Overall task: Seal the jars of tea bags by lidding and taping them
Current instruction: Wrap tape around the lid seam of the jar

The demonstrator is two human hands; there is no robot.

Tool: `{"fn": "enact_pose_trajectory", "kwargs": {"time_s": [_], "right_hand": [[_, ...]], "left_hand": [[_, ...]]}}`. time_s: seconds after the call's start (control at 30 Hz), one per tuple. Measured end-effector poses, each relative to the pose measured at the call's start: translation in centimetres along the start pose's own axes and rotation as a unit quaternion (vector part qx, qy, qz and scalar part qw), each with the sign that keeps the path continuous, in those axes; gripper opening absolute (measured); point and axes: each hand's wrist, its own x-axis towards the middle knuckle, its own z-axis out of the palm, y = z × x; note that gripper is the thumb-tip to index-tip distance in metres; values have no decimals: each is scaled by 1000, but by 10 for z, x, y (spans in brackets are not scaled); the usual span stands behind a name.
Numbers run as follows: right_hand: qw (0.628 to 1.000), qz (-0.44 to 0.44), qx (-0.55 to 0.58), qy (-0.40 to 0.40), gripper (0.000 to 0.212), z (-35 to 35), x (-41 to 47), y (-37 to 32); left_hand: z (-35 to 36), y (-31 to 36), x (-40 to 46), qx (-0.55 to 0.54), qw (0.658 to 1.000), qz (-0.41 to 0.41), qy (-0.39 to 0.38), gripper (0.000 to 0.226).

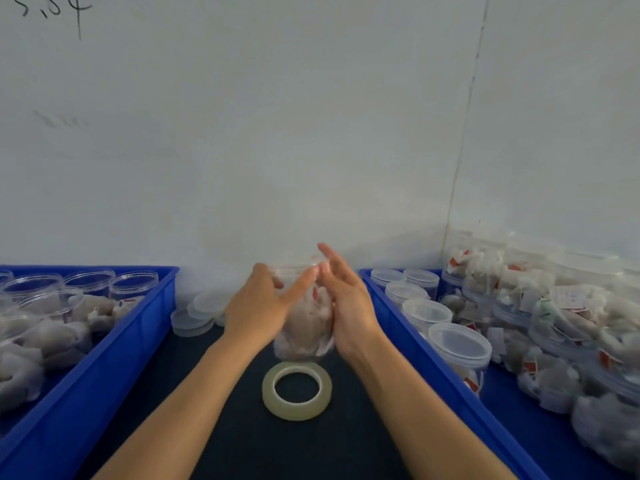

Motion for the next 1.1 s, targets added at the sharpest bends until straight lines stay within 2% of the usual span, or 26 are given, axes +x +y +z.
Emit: {"fn": "enact_pose_trajectory", "kwargs": {"time_s": [0.1, 0.23, 0.43, 0.77, 0.83, 0.93, 1.03, 1.1], "right_hand": [[996, -72, -60, 16, 30, -12, 22, -38], [978, -138, -153, 25, 26, -45, 45, -83], [955, -156, -239, 81, 28, -113, 65, -112], [921, -150, -308, 184, 37, -201, 89, -102], [912, -146, -327, 202, 38, -212, 92, -95], [919, -119, -303, 221, 39, -226, 96, -82], [923, -91, -284, 241, 39, -239, 101, -65], [923, -70, -272, 262, 40, -248, 104, -57]], "left_hand": [[10, 42, 17, -52, 998, 37, -5, 83], [39, 88, 36, -98, 992, 80, -23, 83], [116, 129, 55, -195, 973, 82, -90, 74], [227, 143, 80, -253, 944, 69, -201, 58], [241, 138, 83, -251, 940, 63, -224, 59], [259, 130, 87, -222, 945, 61, -231, 51], [269, 121, 91, -141, 956, 78, -243, 41], [274, 115, 92, -75, 962, 104, -240, 51]]}}
